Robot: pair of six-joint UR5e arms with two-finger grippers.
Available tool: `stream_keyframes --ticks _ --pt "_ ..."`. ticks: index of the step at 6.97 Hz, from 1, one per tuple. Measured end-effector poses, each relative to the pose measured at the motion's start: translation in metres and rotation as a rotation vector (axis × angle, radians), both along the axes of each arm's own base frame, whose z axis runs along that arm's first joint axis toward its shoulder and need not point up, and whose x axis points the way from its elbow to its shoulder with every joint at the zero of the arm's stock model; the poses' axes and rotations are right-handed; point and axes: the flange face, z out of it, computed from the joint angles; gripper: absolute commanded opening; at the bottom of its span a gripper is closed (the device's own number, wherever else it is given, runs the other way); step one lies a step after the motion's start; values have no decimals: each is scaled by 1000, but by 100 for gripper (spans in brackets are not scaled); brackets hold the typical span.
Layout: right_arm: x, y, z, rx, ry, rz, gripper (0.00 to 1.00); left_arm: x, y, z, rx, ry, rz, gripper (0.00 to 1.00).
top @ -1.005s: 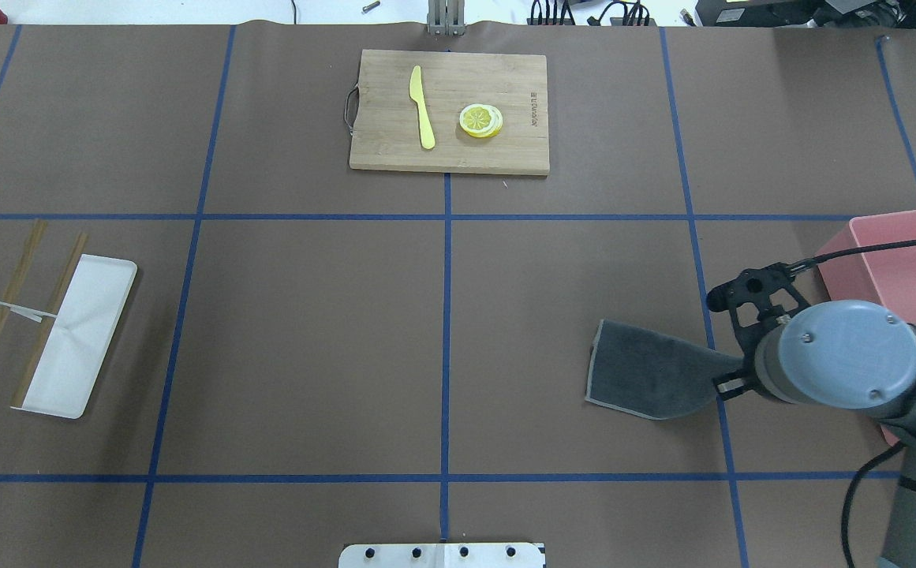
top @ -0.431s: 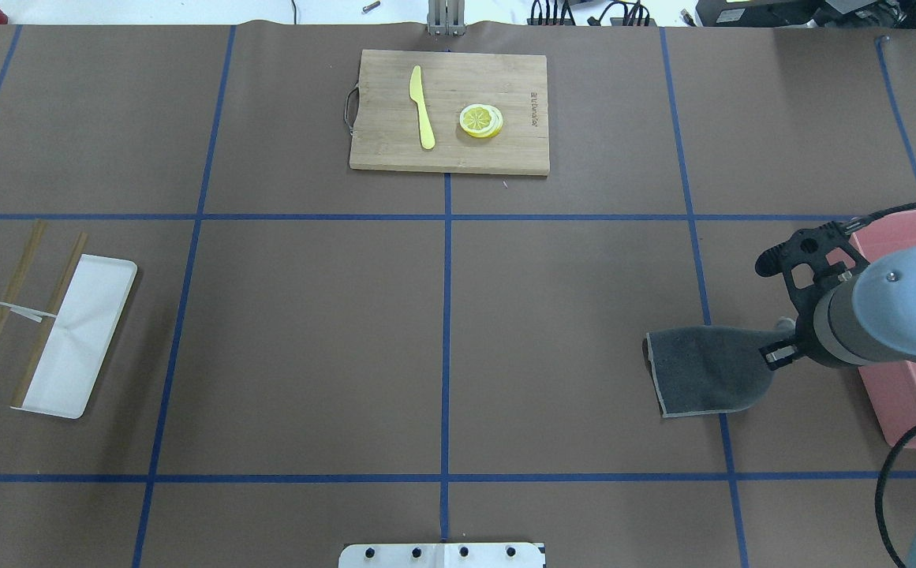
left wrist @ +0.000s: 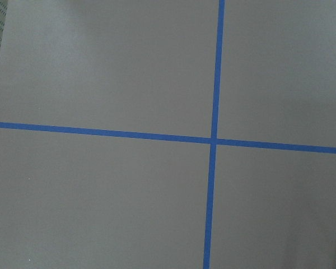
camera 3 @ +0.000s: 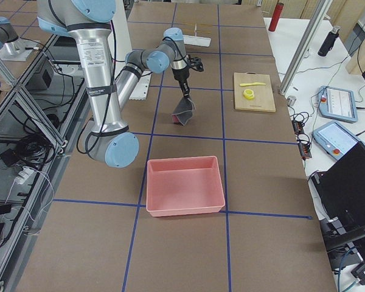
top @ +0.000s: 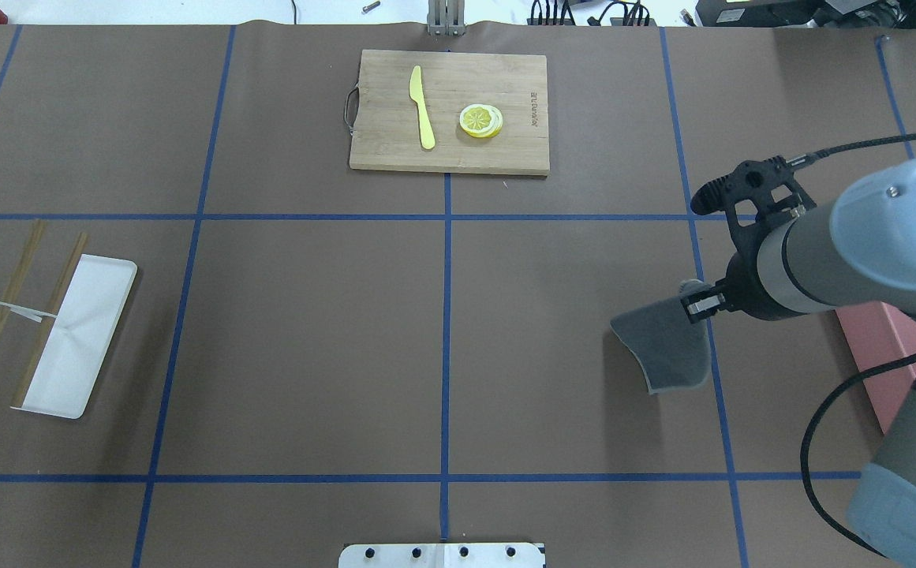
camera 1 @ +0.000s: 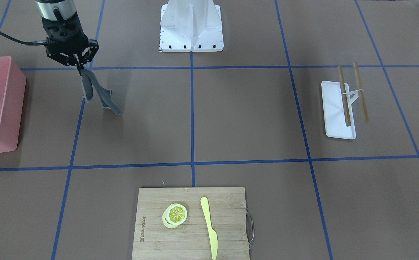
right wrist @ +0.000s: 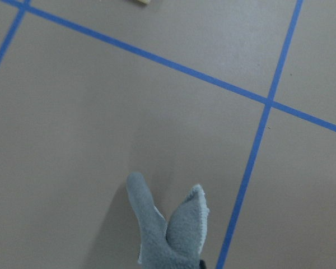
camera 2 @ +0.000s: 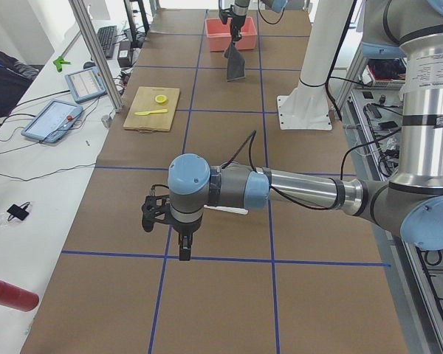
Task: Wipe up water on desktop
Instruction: 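Lift the cloth with the right gripper and carry it toward the pink bin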
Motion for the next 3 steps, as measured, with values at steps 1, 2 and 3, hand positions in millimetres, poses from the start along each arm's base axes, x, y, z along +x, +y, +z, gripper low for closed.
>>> stream_keyframes --ticks 1,2,3 --pt "18 -15 -22 -21 -41 18 0 0 0 1 -2 0 1 99" --pt "45 -32 -32 -32 -65 23 0 1 1 2 -5 1 1 99" --pt "76 -49 -29 -18 -64 7 0 1 2 4 -11 2 1 99"
